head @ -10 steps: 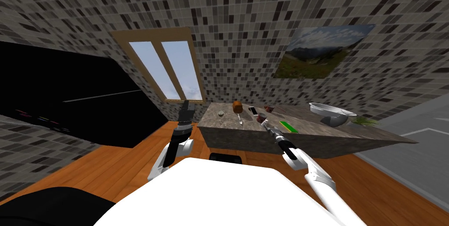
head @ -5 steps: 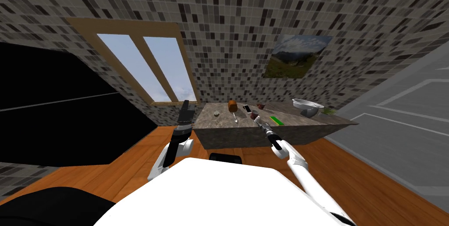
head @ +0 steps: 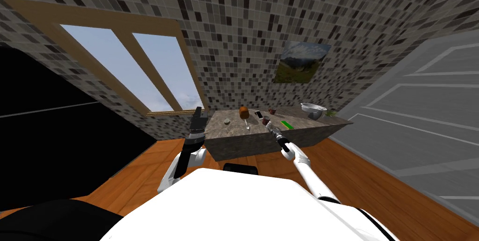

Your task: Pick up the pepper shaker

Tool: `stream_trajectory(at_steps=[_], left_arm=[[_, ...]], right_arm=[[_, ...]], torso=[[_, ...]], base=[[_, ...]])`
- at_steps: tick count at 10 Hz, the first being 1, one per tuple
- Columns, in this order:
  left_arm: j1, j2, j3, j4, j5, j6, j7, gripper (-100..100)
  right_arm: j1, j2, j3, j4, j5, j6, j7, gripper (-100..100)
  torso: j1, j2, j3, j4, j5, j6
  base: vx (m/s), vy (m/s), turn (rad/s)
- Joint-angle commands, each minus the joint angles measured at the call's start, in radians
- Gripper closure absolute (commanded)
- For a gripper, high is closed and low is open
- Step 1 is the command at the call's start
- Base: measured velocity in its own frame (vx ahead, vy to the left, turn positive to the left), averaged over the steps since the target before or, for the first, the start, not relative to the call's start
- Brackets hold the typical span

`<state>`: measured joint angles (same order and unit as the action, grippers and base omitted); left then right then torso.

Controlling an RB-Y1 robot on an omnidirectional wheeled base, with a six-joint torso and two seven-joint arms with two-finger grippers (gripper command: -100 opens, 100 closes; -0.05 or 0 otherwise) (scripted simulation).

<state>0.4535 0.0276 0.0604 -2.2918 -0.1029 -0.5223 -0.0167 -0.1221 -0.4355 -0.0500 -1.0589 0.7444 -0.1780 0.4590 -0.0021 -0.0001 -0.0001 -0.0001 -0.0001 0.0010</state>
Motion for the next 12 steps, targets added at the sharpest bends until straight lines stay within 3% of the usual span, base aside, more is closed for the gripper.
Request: stream_trajectory(at_steps=[1, 3, 4, 5, 7, 8, 10, 11, 12], left_arm=[[0.0, 0.0, 0.0, 0.0, 0.0, 0.0, 0.0, 0], [0.0, 0.0, 0.0, 0.0, 0.0, 0.0, 0.0, 0], [0.0, 0.0, 0.0, 0.0, 0.0, 0.0, 0.0, 0], [0.0, 0.0, 0.0, 0.0, 0.0, 0.0, 0.0, 0], [0.0, 0.0, 0.0, 0.0, 0.0, 0.0, 0.0, 0], [0.0, 0.0, 0.0, 0.0, 0.0, 0.0, 0.0, 0], [0.0, 0.0, 0.0, 0.0, 0.0, 0.0, 0.0, 0], [0.0, 0.0, 0.0, 0.0, 0.0, 0.0, 0.0, 0], [0.0, 0.0, 0.0, 0.0, 0.0, 0.0, 0.0, 0]], right_arm=[[-0.05, 0.009, 0.03, 0.01, 0.023, 0.014, -0.02, -100], [-0.071, 0.009, 0.03, 0.01, 0.023, 0.014, -0.02, -100], [-0.106, 0.043, 0.065, 0.042, 0.072, 0.009, -0.036, -100], [-0.148, 0.043, 0.065, 0.073, 0.074, 0.009, -0.036, -100], [-0.159, 0.043, 0.065, 0.073, 0.074, 0.009, -0.036, -100], [-0.214, 0.076, 0.094, 0.137, 0.125, 0.003, -0.052, -100], [-0.246, 0.076, 0.1, 0.137, 0.125, 0.003, -0.052, -100], [-0.278, 0.11, 0.135, 0.178, 0.173, -0.002, -0.068, -100], [-0.299, 0.11, 0.135, 0.169, 0.176, -0.002, -0.068, -100]], torso=[[0.0, 0.0, 0.0, 0.0, 0.0, 0.0], [0.002, 0.0, 0.0, 0.0, 0.0, -0.001], [0.002, 0.0, 0.0, 0.0, 0.001, -0.001], [0.0, 0.0, 0.0, 0.0, 0.0, 0.0], [0.001, 0.0, 0.0, 0.0, 0.0, -0.002], [0.002, 0.0, 0.0, 0.0, 0.0, -0.001], [0.0, 0.001, 0.0, 0.0, 0.0, -0.001], [0.001, 0.0, 0.0, 0.0, 0.0, -0.001], [0.0, 0.0, 0.0, 0.0, 0.0, 0.0]], base=[[-0.013, -0.027, -0.199], [-0.003, -0.007, 0.022], [-0.003, -0.031, -0.414], [-0.009, -0.027, -0.172], [-0.005, -0.01, 0.05], [-0.007, -0.029, -0.305], [-0.01, -0.02, -0.119], [-0.005, -0.04, -0.355], [-0.007, -0.032, -0.173]])
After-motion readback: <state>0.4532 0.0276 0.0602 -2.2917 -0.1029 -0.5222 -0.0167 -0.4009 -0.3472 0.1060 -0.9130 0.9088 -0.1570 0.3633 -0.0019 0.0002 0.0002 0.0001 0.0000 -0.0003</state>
